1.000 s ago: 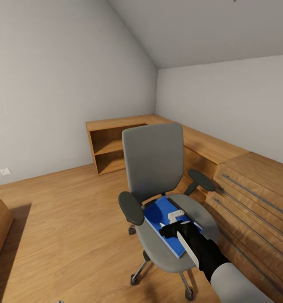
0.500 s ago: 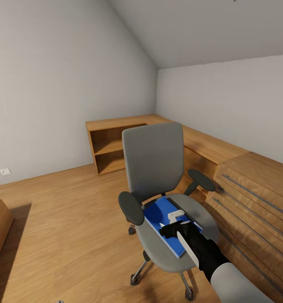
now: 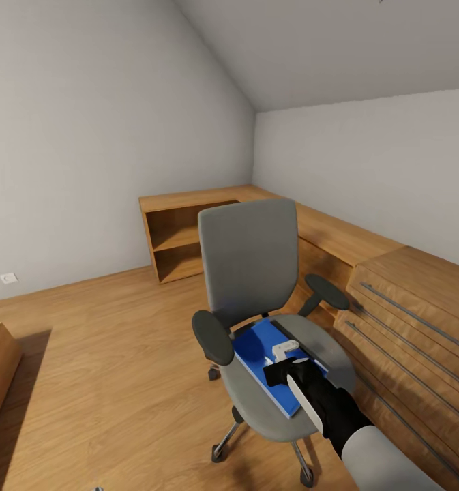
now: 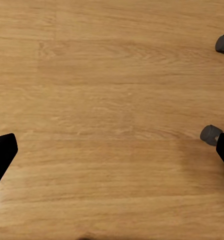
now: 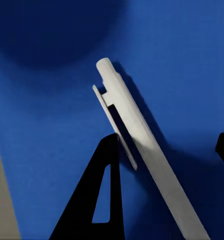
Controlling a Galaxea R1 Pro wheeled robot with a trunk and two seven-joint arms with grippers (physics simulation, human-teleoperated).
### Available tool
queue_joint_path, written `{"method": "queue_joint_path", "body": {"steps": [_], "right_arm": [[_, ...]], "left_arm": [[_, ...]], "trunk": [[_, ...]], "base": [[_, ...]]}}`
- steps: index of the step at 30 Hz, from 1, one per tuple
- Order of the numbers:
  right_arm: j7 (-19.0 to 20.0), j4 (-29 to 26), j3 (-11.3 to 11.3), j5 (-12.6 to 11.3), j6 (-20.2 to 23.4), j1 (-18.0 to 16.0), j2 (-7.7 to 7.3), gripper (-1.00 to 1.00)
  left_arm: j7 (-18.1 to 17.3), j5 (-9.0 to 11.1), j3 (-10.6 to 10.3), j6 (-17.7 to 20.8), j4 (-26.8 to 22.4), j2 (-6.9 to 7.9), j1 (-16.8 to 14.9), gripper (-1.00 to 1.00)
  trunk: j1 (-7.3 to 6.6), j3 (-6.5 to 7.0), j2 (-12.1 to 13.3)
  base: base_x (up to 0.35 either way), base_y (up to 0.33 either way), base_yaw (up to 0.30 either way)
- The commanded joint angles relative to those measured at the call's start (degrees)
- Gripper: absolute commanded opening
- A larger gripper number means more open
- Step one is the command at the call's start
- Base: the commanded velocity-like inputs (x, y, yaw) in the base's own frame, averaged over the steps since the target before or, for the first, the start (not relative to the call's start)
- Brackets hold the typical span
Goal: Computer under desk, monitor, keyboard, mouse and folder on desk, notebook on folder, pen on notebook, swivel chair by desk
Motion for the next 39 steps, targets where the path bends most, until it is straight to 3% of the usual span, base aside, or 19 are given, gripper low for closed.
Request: {"method": "queue_joint_path", "body": {"steps": [1,39], "right_arm": [[-0.01,1.62,0.15,-0.90,0.22,0.01,-0.05,-1.00],[0.01,1.66,-0.02,-1.51,2.64,-0.03,0.11,-1.00]], "left_arm": [[0.44,0.42,-0.16,0.18,-0.14,0.06,0.01,1.00],[0.35,0.42,-0.16,0.18,-0.14,0.06,0.01,1.00]], "trunk": [[0.00,-0.05,-0.02],[0.00,-0.05,-0.02]], "base": [[0.000,0.000,0.000],[0.000,0.000,0.000]]}}
